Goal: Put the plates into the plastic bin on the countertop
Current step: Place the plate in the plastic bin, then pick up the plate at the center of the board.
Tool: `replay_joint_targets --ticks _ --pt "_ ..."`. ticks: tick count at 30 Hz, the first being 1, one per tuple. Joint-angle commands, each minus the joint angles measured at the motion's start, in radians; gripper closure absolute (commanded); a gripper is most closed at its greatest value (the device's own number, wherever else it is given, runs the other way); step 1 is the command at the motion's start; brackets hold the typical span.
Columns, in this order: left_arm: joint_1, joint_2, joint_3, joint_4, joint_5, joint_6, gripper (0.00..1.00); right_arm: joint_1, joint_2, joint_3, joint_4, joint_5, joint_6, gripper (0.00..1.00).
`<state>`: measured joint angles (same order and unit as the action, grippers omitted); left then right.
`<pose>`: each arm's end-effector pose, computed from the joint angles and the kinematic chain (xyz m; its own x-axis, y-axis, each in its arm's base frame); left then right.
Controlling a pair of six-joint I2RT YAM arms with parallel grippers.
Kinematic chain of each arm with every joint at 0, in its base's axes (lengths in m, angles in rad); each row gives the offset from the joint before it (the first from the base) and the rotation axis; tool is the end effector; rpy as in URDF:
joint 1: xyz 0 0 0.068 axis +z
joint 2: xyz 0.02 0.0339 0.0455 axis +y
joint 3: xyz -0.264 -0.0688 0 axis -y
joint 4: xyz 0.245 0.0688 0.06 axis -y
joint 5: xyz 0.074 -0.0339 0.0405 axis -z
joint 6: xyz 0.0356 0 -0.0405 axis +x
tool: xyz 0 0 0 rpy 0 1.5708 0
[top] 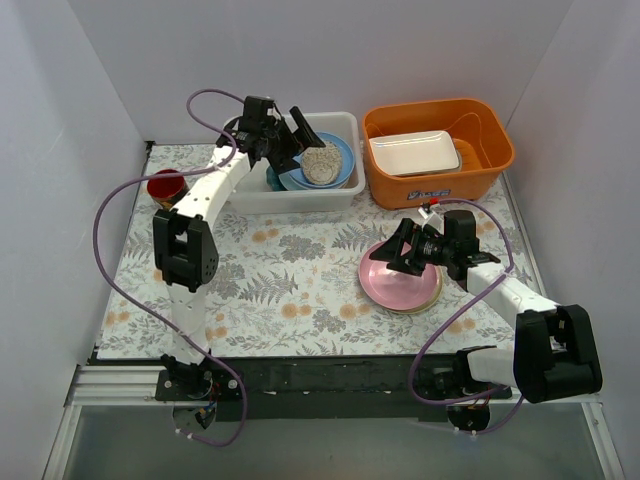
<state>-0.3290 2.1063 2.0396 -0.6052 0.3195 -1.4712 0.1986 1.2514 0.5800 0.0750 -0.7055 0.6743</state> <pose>0.4578 -0.1681 0.3170 -0.5953 -0.7950 0.1167 -0.5325 0.2816 -0.7982 0.2404 0.0719 0.2019 -0.8523 0.3133 -0.4189 -0.1844 0.5695 0.8011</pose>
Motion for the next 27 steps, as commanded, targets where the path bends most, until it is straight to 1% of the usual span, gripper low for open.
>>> replay_joint_targets --ticks 1,2,3,4,5,6,7,8,9,12,13,15,16,20,22,23,27 --pt "0.001 -0.187 -0.096 0.024 0.038 0.020 0.02 0.001 -0.029 0.060 -0.052 0.026 -0.048 0.02" --pt "-0.001 -0.213 -0.134 0.036 0.036 0.022 0.02 0.001 -0.033 0.072 -0.073 0.032 -0.067 0.02" --pt "-0.005 -0.250 -0.221 0.056 0.038 0.020 0.02 0.001 -0.044 0.076 -0.107 0.044 -0.073 0.02" --pt "-0.011 -0.284 -0.276 0.100 0.041 0.017 0.02 -0.008 -0.050 0.080 -0.119 0.049 -0.079 0.02" --pt "-0.015 -0.351 -0.323 0.117 0.043 0.012 0.02 -0.014 -0.056 0.083 -0.135 0.054 -0.087 0.02" --pt "-0.021 -0.380 -0.413 0.134 0.052 0.003 0.02 -0.030 -0.078 0.083 -0.161 0.069 -0.100 0.02" --pt "-0.033 -0.408 -0.448 0.154 0.052 0.002 0.02 -0.043 -0.086 0.083 -0.176 0.078 -0.107 0.02" --pt "-0.045 -0.467 -0.488 0.166 0.046 -0.003 0.02 -0.056 -0.104 0.084 -0.204 0.083 -0.122 0.02" --pt "-0.059 -0.492 -0.569 0.177 0.046 -0.012 0.02 -0.086 -0.112 0.086 -0.222 0.083 -0.130 0.02" --pt "-0.111 -0.600 -0.686 0.219 0.023 -0.031 0.02 -0.140 -0.144 0.090 -0.282 0.089 -0.165 0.02" --pt "-0.142 -0.623 -0.761 0.235 0.013 -0.052 0.02 -0.154 -0.150 0.093 -0.297 0.090 -0.177 0.02" --pt "-0.174 -0.690 -0.826 0.260 0.004 -0.072 0.02 -0.186 -0.167 0.093 -0.326 0.100 -0.191 0.03" --pt "-0.206 -0.709 -0.888 0.277 -0.013 -0.102 0.02 -0.188 -0.174 0.090 -0.343 0.106 -0.196 0.03" --pt "-0.280 -0.801 -1.034 0.347 -0.030 -0.193 0.02 -0.235 -0.190 0.084 -0.376 0.123 -0.209 0.03" --pt "-0.324 -0.842 -1.073 0.373 -0.056 -0.218 0.02 -0.254 -0.191 0.096 -0.400 0.133 -0.220 0.04" --pt "-0.337 -0.851 -1.107 0.380 -0.071 -0.241 0.02 -0.260 -0.191 0.101 -0.432 0.141 -0.241 0.04" --pt "-0.393 -0.861 -1.160 0.406 -0.095 -0.279 0.02 -0.304 -0.201 0.132 -0.512 0.205 -0.286 0.06"
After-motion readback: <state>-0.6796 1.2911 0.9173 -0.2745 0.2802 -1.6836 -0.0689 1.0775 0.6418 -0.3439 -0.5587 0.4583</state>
